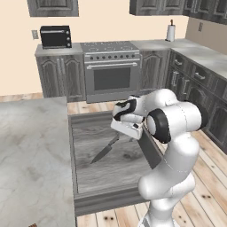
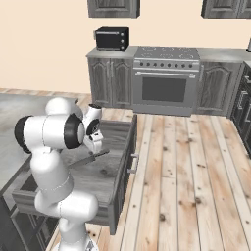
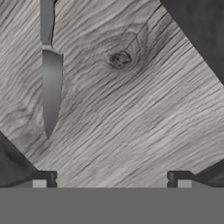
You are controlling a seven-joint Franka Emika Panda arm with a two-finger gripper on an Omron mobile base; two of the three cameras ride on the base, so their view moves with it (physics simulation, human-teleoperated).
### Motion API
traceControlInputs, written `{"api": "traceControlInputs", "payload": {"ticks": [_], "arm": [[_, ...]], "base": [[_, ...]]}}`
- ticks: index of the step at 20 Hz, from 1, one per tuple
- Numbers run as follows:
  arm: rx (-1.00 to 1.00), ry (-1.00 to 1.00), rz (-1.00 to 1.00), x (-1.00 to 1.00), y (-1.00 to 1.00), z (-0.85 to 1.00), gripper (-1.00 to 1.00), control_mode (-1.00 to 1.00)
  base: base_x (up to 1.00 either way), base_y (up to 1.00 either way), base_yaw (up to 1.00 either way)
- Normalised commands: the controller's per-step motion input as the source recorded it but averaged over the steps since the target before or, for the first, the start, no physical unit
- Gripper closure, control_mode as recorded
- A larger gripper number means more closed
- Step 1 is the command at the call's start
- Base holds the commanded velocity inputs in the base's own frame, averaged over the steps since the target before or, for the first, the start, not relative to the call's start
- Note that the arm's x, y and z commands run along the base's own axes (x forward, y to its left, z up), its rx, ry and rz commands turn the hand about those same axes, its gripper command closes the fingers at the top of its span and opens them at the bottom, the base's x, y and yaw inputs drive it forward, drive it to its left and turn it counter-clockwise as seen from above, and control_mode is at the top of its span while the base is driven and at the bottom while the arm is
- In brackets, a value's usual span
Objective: Pick up the knife from the drawer and place it on the cutting board. Then place the meat from the plate to the cutting board.
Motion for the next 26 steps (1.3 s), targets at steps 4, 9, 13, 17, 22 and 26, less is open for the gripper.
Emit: {"api": "traceControlInputs", "payload": {"ticks": [4, 9, 13, 17, 22, 26], "arm": [[0.0, 0.01, -0.09, 0.29, 0.0, -0.54, -1.0, -1.0], [0.0, 0.0, -0.06, 0.27, 0.0, -0.53, -1.0, -1.0], [-0.02, 0.0, -0.01, 0.32, 0.0, -0.35, -1.0, -1.0], [-0.05, 0.0, 0.0, 0.28, 0.0, -0.08, -1.0, -1.0], [-0.05, 0.0, 0.0, 0.22, 0.0, 0.0, -1.0, -1.0], [-0.04, 0.0, 0.0, 0.39, 0.05, -0.19, -1.0, -1.0]], "base": [[0.0, 0.0, 0.0], [0.0, 0.0, 0.0], [0.0, 0.0, 0.0], [0.0, 0.0, 0.0], [0.0, 0.0, 0.0], [0.0, 0.0, 0.0]]}}
